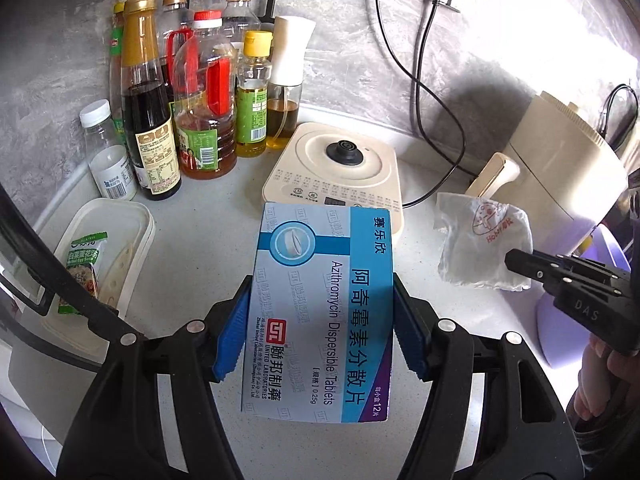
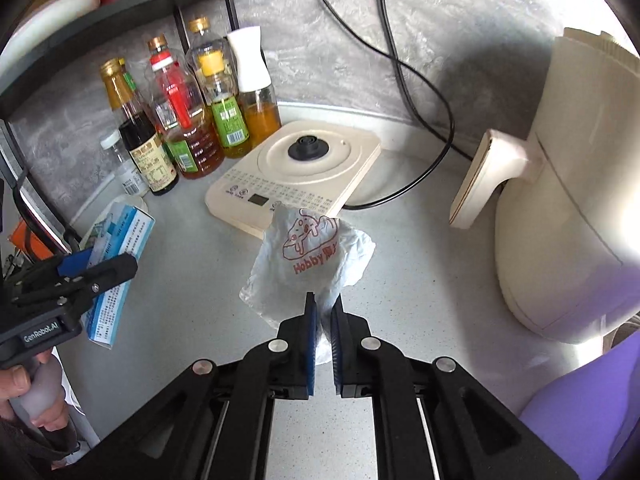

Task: Collect trash
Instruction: 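Carry the medicine box and white bag to the lavender bucket and release them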

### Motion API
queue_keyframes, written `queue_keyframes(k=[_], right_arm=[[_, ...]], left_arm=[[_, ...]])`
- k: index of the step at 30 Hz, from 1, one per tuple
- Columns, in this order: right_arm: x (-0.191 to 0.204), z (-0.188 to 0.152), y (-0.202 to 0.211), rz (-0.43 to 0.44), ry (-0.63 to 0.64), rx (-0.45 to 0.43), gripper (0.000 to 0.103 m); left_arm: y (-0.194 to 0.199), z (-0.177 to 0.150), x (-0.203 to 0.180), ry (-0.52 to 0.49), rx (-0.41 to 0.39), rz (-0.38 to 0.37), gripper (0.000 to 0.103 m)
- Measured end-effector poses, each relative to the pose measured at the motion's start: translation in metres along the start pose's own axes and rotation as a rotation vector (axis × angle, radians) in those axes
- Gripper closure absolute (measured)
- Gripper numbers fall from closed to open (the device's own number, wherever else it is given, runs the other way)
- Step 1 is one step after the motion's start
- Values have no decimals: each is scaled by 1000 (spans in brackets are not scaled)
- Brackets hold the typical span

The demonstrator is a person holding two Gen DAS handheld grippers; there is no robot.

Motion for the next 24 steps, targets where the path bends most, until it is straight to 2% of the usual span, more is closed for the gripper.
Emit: queue_keyframes(k=[7,12,17,24], right_arm=[[2,8,63,3,-17,-119,96],[-3,0,101,-11,-39,-175,96],[-19,-7,135,-43,-65,-227,96],[-56,-23,191,-107,-92,-290,96]], left_arm=[[32,5,-13,-3,-58,-51,39],[42,1,-32,-30,-57,-90,39],[49,3,-60,-68,-66,-121,39],[63,2,-117,-127,-84,-182,38]])
Point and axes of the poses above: each gripper's, at about its wrist camera, not at the fingertips, and y roughly against the way its jaws point, x to its left, z to its top, the point moved 6 cm from there along -y, roughly the way its jaws point, and after that the axes turned 9 degrees about z, right-handed, at the moved point
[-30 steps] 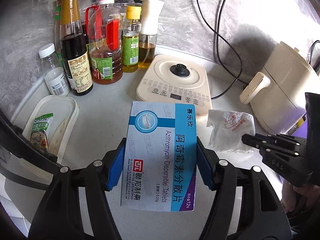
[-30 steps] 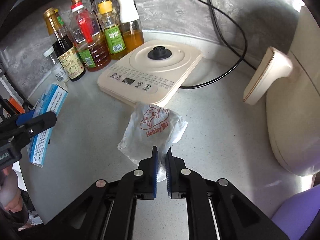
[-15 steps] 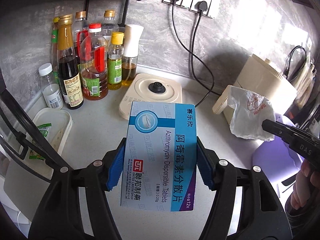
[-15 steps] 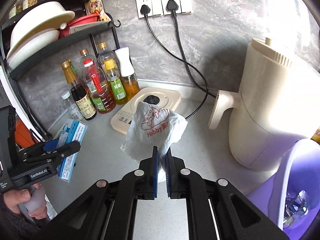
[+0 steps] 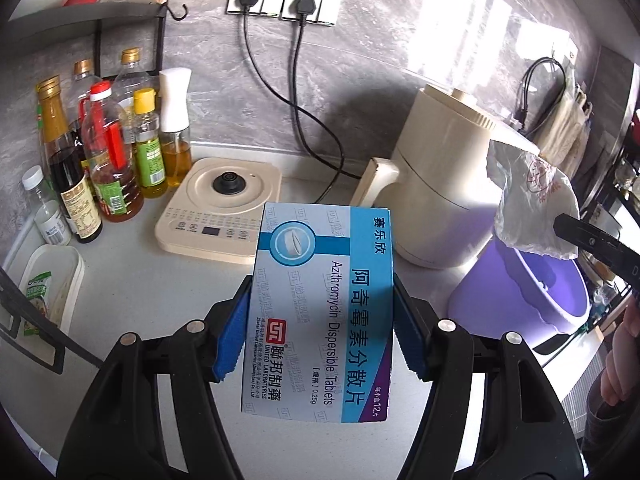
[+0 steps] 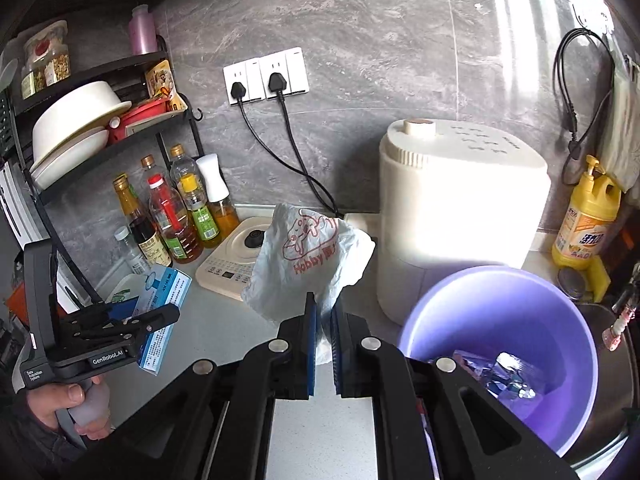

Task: Collect trash
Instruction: 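Carry the medicine box and white bag to the lavender bucket and release them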

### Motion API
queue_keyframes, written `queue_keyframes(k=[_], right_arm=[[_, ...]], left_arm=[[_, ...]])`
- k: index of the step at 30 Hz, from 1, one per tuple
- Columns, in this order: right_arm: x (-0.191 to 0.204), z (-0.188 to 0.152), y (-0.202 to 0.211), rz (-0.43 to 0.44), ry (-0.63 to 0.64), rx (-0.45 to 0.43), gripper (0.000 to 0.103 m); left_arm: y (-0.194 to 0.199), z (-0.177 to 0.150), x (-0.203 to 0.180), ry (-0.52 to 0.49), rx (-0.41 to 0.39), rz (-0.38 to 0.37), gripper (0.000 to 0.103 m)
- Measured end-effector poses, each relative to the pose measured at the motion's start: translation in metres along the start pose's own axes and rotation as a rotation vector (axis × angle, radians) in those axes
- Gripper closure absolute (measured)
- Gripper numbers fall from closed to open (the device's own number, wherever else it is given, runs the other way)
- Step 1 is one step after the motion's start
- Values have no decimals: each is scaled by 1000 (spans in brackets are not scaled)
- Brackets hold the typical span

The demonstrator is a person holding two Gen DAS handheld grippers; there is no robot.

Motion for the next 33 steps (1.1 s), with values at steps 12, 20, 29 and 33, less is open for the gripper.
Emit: queue_keyframes(k=[12,20,29,33], right_arm=[[-75,-1,66,-68,-3,-49,96],[-107,-22,76,-67,-10,-22,32],[-138,-41,100,-86,-65,-51,25],[-155,-43,117,-109,-96,-80,25]], left_arm=[[14,6,-96,-27,-59,-62,38],[22,2,-131,-38,-74,-67,39],[28,18,-172,-90,-104,-86,38],[24,27,-197,-124,-107,-113,38]])
Point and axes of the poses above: each gripper's, at about its wrist camera, not at the fingertips, and y roughly against the way its jaws point, x to its left, z to its top, the point moved 6 cm from there along -y, roughly the way its jaws point, and after that the axes turned 9 degrees about z, right-handed, at the moved point
